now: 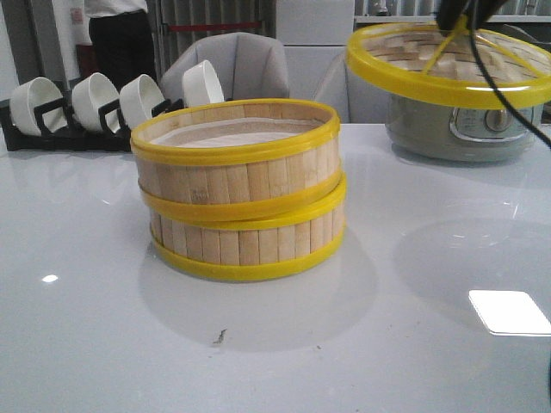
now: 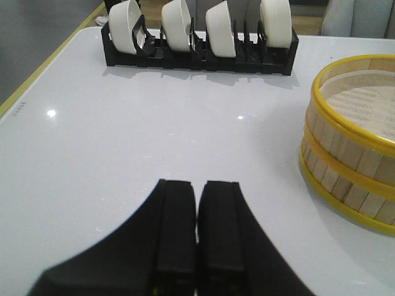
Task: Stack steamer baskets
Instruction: 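Lift the lid with the right gripper and carry it over the stack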
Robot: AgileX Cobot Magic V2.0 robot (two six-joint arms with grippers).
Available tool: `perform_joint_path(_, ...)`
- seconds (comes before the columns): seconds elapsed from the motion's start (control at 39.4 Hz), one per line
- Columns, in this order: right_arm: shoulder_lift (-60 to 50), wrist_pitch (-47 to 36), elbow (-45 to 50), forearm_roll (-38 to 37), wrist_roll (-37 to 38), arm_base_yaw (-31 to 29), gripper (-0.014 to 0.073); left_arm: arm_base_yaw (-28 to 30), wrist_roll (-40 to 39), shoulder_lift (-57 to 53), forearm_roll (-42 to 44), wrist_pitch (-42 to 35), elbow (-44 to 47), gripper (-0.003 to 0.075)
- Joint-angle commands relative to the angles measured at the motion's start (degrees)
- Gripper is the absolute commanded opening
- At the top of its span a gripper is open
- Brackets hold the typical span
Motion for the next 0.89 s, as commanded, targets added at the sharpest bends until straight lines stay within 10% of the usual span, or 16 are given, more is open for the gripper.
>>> perform_joint_path(0.0, -3.8, -2.8, -3.1, 0.1, -0.4, 3.2, 0.0055, 0.1, -0.4, 0.2, 0.1, -4.9, -1.6, 0.0084)
perform_joint_path(0.86, 12.4, 1.1, -22.9, 0.4, -0.5, 20.7, 0.0055, 0.1, -0.4, 0.2, 0.1, -4.9, -1.6, 0.0084)
